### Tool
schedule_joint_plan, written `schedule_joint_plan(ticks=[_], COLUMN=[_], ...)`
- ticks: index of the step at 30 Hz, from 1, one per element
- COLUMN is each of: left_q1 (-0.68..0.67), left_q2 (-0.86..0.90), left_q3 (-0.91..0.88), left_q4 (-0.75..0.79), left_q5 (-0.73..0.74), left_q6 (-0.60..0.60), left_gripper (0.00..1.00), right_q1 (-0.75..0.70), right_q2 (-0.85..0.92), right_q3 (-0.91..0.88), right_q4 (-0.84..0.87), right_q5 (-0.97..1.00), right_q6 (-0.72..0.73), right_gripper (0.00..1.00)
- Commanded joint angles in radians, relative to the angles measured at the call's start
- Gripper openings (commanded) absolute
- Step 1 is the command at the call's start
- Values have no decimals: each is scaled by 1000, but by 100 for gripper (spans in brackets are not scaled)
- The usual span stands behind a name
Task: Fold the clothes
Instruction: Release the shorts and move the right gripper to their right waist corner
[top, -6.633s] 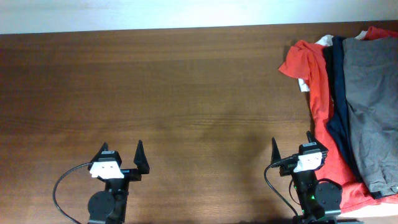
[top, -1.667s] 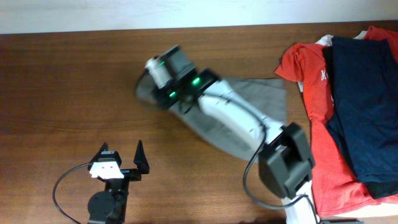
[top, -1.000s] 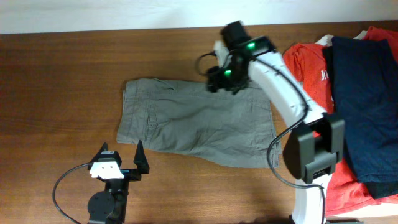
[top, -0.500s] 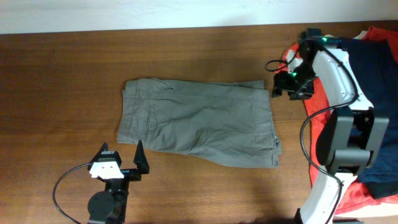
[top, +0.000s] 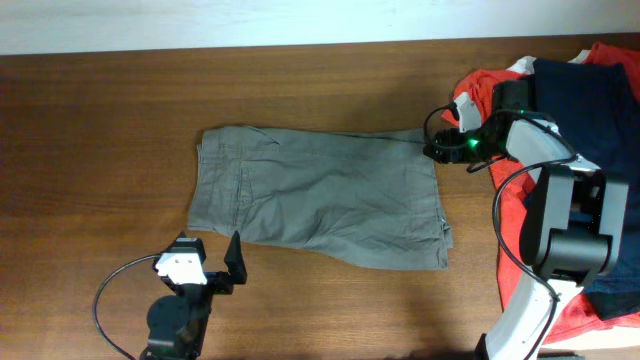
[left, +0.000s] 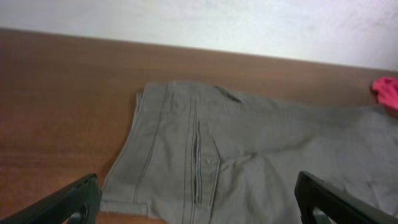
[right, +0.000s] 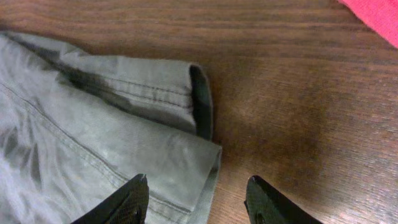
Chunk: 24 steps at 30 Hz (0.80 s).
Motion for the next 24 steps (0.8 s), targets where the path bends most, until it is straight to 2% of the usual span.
schedule_joint_plan(ticks=[1, 6, 8, 14, 17, 20, 24], left_q1=[-6, -6, -6, -6, -6, -6, -6], left_q2=[14, 14, 14, 14, 14, 14, 14], left_q3=[-4, -4, -4, -4, -4, -4, -4], left_q4=[-3, -3, -3, -3, -3, -2, -3], left_q5=[19, 19, 19, 18, 16, 16, 15], left_q6=[-9, -8, -8, -8, -8, -8, -8], left_gripper=[99, 99, 99, 99, 99, 99, 99], right_q1=[2, 2, 2, 14, 37, 55, 53], right_q2=[-20, -16, -10, 34, 34, 35, 35], right_q3=[-34, -35, -35, -35, -35, -35, -35], right_q4=[63, 119, 121, 129, 133, 148, 148], right_q5=[-20, -20, -20, -24, -31, 37, 105], right_q6=[16, 15, 15, 12, 12, 12, 12], right_gripper=[55, 54, 49, 49, 45, 41, 42])
